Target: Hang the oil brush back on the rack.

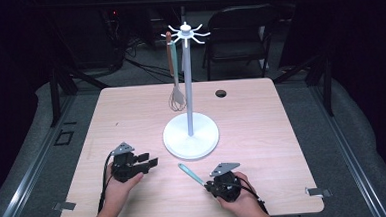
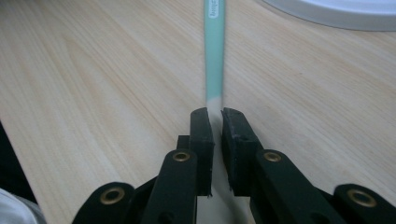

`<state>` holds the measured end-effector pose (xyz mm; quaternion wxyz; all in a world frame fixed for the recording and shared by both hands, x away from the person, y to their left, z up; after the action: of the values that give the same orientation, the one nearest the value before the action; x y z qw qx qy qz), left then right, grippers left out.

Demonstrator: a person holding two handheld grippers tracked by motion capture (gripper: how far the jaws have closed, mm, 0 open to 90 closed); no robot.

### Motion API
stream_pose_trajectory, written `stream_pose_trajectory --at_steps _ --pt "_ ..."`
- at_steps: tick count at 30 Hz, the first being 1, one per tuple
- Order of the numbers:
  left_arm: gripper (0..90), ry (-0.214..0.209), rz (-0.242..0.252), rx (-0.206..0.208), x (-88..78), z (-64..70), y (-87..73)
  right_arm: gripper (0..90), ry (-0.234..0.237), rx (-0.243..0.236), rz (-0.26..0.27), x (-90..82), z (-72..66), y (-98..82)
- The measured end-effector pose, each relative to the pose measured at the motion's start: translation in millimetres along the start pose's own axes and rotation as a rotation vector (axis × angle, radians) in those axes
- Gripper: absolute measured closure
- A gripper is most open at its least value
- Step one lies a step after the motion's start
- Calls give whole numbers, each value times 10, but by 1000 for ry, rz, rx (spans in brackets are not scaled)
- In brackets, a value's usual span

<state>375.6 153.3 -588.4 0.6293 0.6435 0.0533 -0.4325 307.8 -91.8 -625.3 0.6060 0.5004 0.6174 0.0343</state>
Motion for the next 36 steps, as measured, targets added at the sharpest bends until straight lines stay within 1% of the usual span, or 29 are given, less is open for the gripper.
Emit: stream_pose_trajectory --at_steps 1,4,7,8,10,12,13,15,16,18,19,20,23,26,29,32,34,36 --pt "496 -10 4 -4 5 47 10 830 2 7 9 -4 8 -2" --pt "495 -28 0 12 25 165 49 830 1 27 6 -21 18 -17" --pt "495 -42 -7 24 45 285 104 829 -7 32 2 -25 14 -20" --pt "494 -48 0 17 53 329 122 829 -7 37 -2 -27 4 -21" --pt "494 -64 6 15 77 400 143 828 -9 36 -3 -28 1 -22" --pt "490 -62 -1 18 114 442 137 824 -5 37 -4 -30 -1 -26" --pt "490 -61 -6 23 134 452 123 814 -3 41 -6 -34 0 -27" --pt "488 -69 -4 24 171 456 77 809 8 42 16 -31 1 -11" --pt "488 -68 -10 19 190 449 43 806 5 40 19 -34 5 -1" --pt "488 -69 -27 17 224 435 -28 804 10 47 42 -16 1 32" --pt "488 -71 -39 24 235 430 -58 804 7 39 37 -9 6 40" --pt "488 -75 -45 29 242 428 -76 804 0 35 44 11 7 50" --pt "485 -84 -38 33 227 441 -89 804 -26 7 31 60 4 54" --pt "453 -88 -33 47 215 451 -97 800 -53 -25 36 101 -7 70" --pt "431 -92 -36 45 231 456 -116 808 -72 -43 41 124 -13 83" --pt "425 -94 -34 40 238 469 -126 817 -72 -42 56 142 -15 95" --pt "423 -102 -39 49 244 476 -133 818 -69 -39 65 152 -15 102" --pt "418 -108 -44 47 250 489 -138 819 -68 -38 67 157 -14 104"
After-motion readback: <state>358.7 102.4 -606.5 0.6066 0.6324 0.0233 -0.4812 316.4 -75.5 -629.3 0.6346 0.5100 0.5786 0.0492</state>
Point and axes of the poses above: each handheld gripper's, and its own axes: x roughly forward along the jaws, y roughly out of its top, z roughly to its right, the point moved 7 cm from there along x, roughly forward along the jaws, and after that the axes turned 12 degrees about y, right-handed, at the moved point
